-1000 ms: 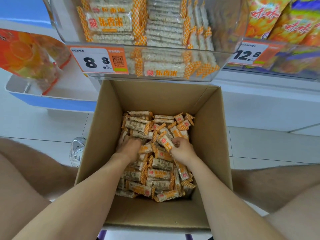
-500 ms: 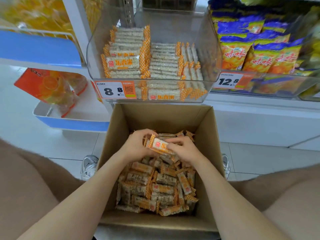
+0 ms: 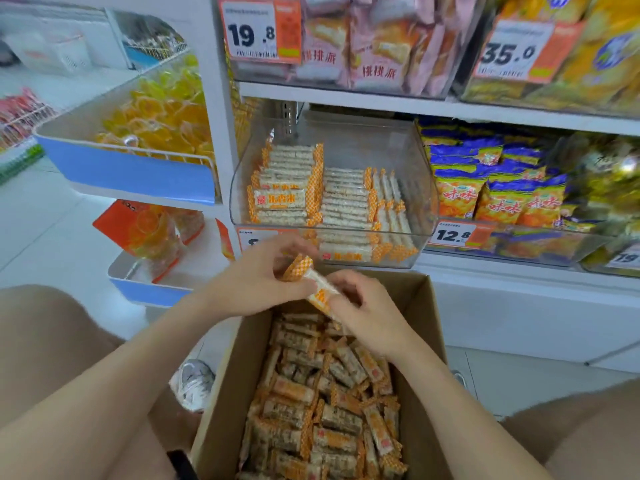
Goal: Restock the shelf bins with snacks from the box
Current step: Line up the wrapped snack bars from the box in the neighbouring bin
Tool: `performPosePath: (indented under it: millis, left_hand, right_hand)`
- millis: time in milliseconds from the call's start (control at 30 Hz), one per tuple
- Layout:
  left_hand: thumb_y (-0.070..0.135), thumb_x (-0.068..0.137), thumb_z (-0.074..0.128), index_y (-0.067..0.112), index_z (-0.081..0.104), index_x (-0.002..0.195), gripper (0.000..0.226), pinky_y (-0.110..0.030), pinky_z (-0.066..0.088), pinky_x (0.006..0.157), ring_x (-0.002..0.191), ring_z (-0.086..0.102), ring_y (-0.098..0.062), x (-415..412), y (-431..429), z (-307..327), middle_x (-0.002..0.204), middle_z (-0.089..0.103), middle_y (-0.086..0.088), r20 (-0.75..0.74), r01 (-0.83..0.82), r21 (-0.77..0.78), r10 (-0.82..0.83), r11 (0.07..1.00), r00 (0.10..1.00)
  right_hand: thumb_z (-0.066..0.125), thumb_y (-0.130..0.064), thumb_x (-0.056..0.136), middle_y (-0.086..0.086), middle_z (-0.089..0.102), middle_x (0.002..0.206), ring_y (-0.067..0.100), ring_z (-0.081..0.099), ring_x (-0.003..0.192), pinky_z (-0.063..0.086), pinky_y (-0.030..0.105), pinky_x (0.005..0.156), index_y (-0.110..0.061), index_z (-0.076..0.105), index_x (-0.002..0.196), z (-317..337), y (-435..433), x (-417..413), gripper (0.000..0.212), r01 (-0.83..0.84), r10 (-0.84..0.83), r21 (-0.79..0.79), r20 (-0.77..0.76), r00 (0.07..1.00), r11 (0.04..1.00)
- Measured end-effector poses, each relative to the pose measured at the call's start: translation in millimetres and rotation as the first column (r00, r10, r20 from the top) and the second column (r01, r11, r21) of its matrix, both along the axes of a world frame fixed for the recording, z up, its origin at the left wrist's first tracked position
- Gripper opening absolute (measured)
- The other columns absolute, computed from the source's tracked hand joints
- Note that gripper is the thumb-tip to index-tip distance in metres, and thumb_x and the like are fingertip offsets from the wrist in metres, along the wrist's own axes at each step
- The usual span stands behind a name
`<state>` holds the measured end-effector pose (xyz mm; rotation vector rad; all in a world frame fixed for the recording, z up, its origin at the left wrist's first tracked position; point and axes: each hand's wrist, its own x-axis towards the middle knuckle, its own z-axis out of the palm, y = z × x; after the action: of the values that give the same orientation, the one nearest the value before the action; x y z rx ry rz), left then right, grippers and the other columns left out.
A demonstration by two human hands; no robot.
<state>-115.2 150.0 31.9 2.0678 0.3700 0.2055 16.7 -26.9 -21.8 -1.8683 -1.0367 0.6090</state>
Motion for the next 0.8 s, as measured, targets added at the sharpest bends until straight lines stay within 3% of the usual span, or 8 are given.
performPosePath:
  millis: [67,133,200,267,367,533,667,800]
  left_hand:
    - [0.031,0.090,0.081,0.032,0.065,0.118,0.033,-0.031,0.055,0.085,0.103,0.066,-0.009,-3,9,13,0.116,0.066,0.009,0.138,-0.138,0.079,0.126,0.987,0.982]
    - [0.027,0.093,0.075,0.028,0.063,0.115,0.025,-0.028,0.050,0.084,0.100,0.058,-0.010,-4,24,18,0.113,0.057,0.008,0.283,-0.371,0.264,0.296,0.890,0.912]
    - [0.016,0.092,0.069,0.021,0.058,0.121,0.031,-0.036,0.049,0.094,0.108,0.053,-0.017,-2,39,18,0.118,0.048,0.003,0.344,-0.546,0.309,0.444,0.779,0.828]
    - [0.009,0.092,0.064,0.014,0.048,0.135,0.046,-0.044,0.044,0.103,0.122,0.047,-0.027,4,50,15,0.129,0.044,-0.006,0.275,-0.596,0.288,0.531,0.750,0.801]
    - [0.006,0.096,0.057,0.007,0.033,0.149,0.058,-0.042,0.043,0.103,0.134,0.044,-0.034,17,54,12,0.146,0.040,-0.015,0.079,-0.572,0.198,0.569,0.796,0.819]
    - [-0.001,0.092,0.054,0.004,0.033,0.145,0.057,-0.056,0.048,0.105,0.134,0.042,-0.037,27,57,10,0.145,0.040,-0.016,0.021,-0.555,0.157,0.560,0.817,0.829]
    - [-0.001,0.093,0.053,0.004,0.036,0.141,0.051,-0.057,0.046,0.105,0.132,0.044,-0.039,28,61,10,0.145,0.041,-0.018,0.012,-0.551,0.167,0.557,0.818,0.830]
    - [-0.002,0.090,0.053,0.004,0.033,0.142,0.056,-0.059,0.045,0.105,0.133,0.041,-0.039,30,60,7,0.143,0.040,-0.016,0.046,-0.568,0.167,0.569,0.806,0.821]
  right_hand:
    - [0.064,-0.029,0.093,-0.015,0.071,0.106,0.001,0.066,0.098,0.053,0.022,0.080,-0.029,0.067,0.119,22,7,0,0.026,0.054,-0.059,0.083,0.055,0.997,0.995]
    - [0.067,-0.026,0.097,-0.017,0.070,0.110,-0.003,0.064,0.099,0.049,0.013,0.078,-0.030,0.064,0.122,42,18,6,0.026,0.151,-0.176,0.177,0.136,0.975,0.973]
    - [0.063,-0.034,0.100,-0.014,0.068,0.114,0.001,0.063,0.100,0.050,0.016,0.079,-0.026,0.062,0.130,58,36,17,0.031,0.195,-0.255,0.231,0.266,0.930,0.953]
    - [0.057,-0.041,0.104,-0.009,0.067,0.123,0.011,0.061,0.110,0.051,0.031,0.092,-0.022,0.058,0.139,72,59,32,0.040,0.167,-0.238,0.195,0.444,0.864,0.967]
    - [0.050,-0.044,0.107,0.002,0.060,0.146,0.031,0.050,0.135,0.039,0.051,0.112,-0.022,0.050,0.150,87,97,55,0.048,0.145,-0.028,-0.104,0.713,0.701,0.984]
    - [0.057,-0.039,0.107,0.011,0.046,0.151,0.037,0.039,0.143,0.033,0.050,0.120,-0.021,0.049,0.153,83,153,68,0.050,-0.007,0.301,-0.453,0.579,0.758,0.891]
    - [0.071,-0.037,0.099,0.012,0.052,0.142,0.034,0.053,0.132,0.044,0.046,0.112,-0.022,0.056,0.149,75,174,64,0.054,0.049,0.159,-0.307,0.615,0.773,0.950]
    - [0.077,-0.034,0.092,0.006,0.063,0.131,0.032,0.056,0.127,0.047,0.050,0.108,-0.034,0.074,0.120,66,179,60,0.028,0.117,0.023,-0.165,0.667,0.745,0.979]
